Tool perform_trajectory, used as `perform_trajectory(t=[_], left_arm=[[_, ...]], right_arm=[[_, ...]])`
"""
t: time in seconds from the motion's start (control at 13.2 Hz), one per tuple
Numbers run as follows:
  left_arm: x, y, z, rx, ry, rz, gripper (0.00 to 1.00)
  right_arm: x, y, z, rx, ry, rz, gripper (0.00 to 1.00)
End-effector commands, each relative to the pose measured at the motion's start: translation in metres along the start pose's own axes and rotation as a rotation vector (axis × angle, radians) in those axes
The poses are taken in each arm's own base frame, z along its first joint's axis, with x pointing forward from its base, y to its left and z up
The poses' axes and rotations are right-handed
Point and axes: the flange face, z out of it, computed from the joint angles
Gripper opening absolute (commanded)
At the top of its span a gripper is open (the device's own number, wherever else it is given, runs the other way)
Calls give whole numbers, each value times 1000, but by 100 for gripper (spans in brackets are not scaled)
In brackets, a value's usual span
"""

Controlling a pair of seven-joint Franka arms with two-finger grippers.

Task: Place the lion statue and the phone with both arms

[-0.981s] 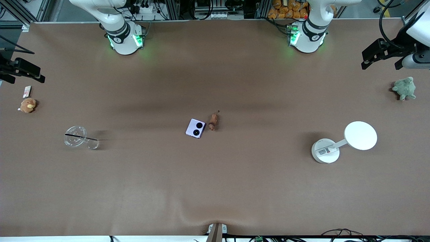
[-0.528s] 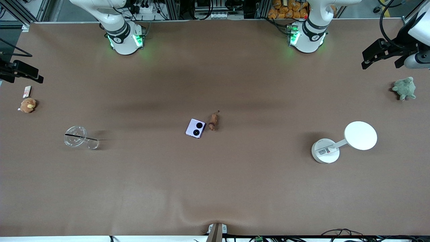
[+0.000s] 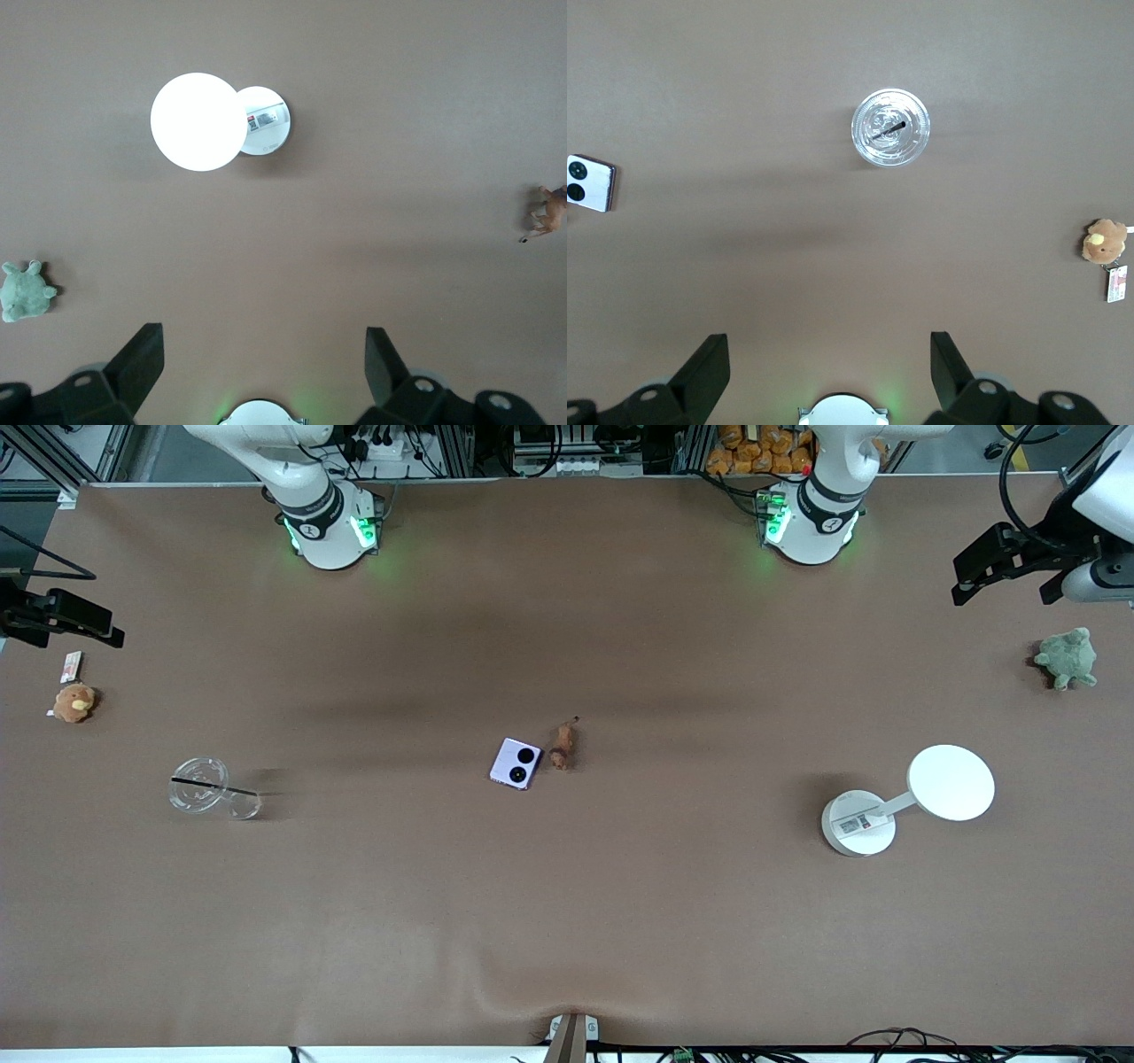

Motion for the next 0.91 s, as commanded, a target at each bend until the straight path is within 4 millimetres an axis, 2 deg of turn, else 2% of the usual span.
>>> perform_trajectory(t=[0.0, 0.6, 0.83], left_arm=[[-3, 5, -5, 14, -3, 6, 100], [-3, 0, -6, 8, -3, -5, 100], [-3, -2, -7, 9, -1, -10, 100]], right_arm=[[1, -2, -2, 3, 2, 7, 100], [13, -2, -4, -2, 22, 14, 100], [15, 0, -25, -11, 100, 13, 100]])
